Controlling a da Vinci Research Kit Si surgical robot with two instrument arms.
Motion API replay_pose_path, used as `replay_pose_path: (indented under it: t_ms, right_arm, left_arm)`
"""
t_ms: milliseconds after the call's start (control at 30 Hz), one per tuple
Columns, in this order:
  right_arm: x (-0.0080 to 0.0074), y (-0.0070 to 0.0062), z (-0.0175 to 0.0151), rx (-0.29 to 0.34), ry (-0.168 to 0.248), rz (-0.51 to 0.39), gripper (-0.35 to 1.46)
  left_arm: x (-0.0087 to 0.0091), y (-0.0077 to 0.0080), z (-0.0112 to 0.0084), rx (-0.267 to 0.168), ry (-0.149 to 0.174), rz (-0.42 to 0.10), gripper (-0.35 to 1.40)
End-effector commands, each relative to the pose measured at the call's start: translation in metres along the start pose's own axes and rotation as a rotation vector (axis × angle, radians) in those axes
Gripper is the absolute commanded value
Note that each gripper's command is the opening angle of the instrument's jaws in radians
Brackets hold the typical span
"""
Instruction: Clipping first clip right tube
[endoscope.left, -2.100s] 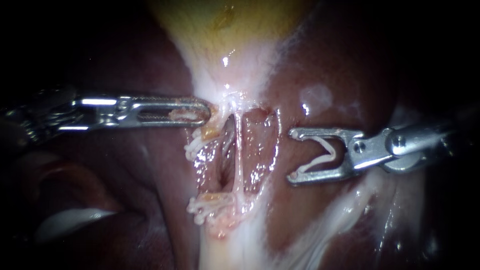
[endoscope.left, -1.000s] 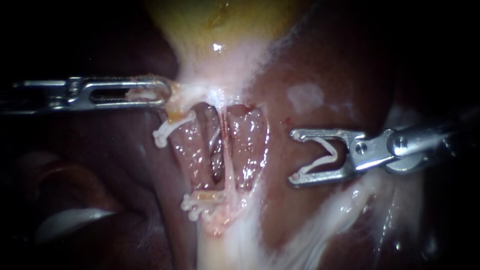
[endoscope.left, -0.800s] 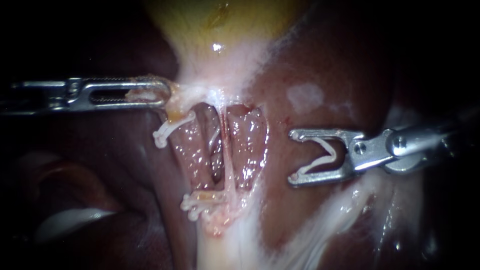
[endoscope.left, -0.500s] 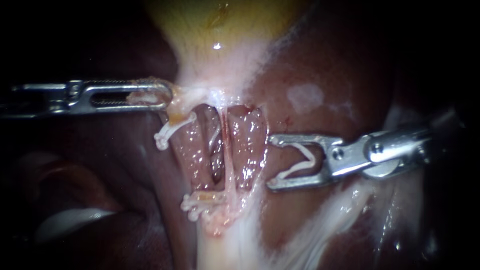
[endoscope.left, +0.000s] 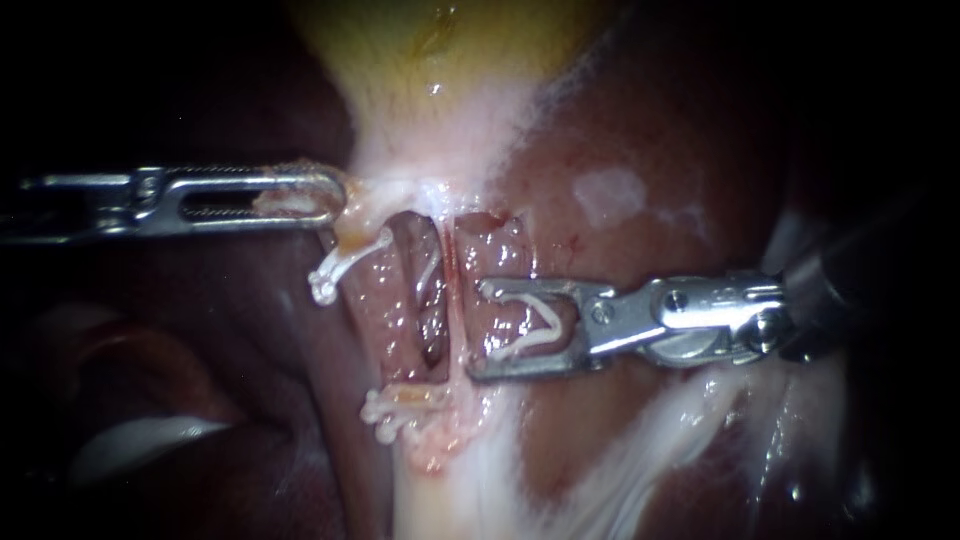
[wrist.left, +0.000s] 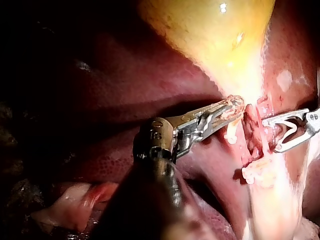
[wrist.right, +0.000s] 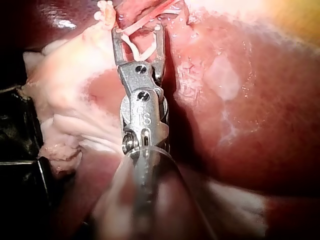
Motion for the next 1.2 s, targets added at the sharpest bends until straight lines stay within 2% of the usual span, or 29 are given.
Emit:
replay_pose_path:
  t_ms: [33,267,433,567,700,900,1200]
  right_arm:
    - [0.0000,0.0000,0.0002,0.004,0.004,0.004,0.48]
    - [-0.0011,0.0003,0.0021,0.032,0.035,0.055,0.47]
    - [-0.0017,0.0008,0.0028,0.068,0.095,0.126,0.47]
    - [-0.0016,0.0010,0.0033,0.106,0.163,0.180,0.46]
    - [-0.0014,0.0009,0.0037,0.142,0.211,0.224,0.46]
    - [-0.0016,0.0004,0.0039,0.191,0.226,0.276,0.45]
    - [-0.0024,-0.0009,0.0040,0.245,0.214,0.323,0.39]
  left_arm:
    - [0.0000,0.0000,0.0000,0.000,0.000,0.000,-0.35]
    - [0.0000,0.0000,0.0000,-0.001,0.000,0.000,-0.35]
    - [0.0000,-0.0001,0.0000,-0.001,0.000,0.000,-0.35]
    - [0.0000,-0.0001,0.0000,-0.001,0.000,0.000,-0.35]
    - [0.0000,-0.0001,0.0000,-0.001,0.000,0.000,-0.35]
    - [0.0000,-0.0001,0.0000,-0.001,0.000,0.000,-0.35]
    - [0.0000,0.0000,0.0000,-0.001,0.000,0.000,-0.35]
